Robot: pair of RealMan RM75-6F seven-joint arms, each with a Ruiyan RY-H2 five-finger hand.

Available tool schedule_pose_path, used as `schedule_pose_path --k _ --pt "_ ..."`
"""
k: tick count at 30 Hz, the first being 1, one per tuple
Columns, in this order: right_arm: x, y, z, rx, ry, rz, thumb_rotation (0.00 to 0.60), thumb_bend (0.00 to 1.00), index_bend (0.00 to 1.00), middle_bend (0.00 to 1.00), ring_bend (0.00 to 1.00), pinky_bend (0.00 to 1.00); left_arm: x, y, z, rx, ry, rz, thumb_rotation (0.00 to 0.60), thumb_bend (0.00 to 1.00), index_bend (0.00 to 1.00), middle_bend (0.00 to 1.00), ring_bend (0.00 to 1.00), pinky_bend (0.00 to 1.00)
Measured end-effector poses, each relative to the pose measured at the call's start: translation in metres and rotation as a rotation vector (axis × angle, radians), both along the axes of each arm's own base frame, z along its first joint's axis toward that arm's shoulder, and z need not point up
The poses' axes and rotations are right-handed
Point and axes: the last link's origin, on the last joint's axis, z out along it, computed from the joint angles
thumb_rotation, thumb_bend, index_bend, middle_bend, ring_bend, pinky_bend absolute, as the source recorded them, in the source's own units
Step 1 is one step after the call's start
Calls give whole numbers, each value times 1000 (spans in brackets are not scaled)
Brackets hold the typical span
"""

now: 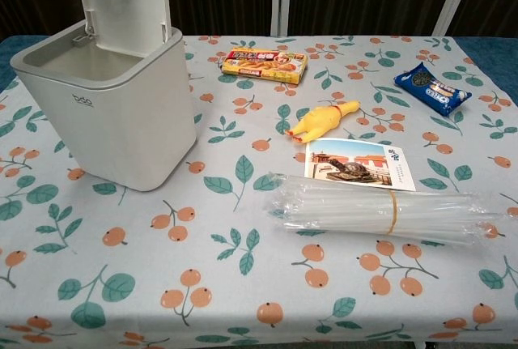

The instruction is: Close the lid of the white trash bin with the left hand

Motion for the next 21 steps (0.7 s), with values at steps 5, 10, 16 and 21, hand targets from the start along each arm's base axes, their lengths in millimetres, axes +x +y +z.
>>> schedule_pose_path --k 5,10,16,21 --pt "-2 0 -1 5 -2 -5 600 259 0 0 0 0 7 6 -3 -18 58 12 600 749 126 125 0 68" --pt "-3 0 1 2 -3 -10 600 259 0 0 0 0 8 10 -6 -32 100 37 600 749 129 125 0 68" --pt "-4 0 1 2 -3 -13 600 259 0 0 0 0 7 5 -5 -36 136 54 600 748 149 156 32 71" --pt "-4 0 -1 7 -3 -13 600 259 0 0 0 0 3 -3 -1 -32 160 63 600 751 167 217 70 83"
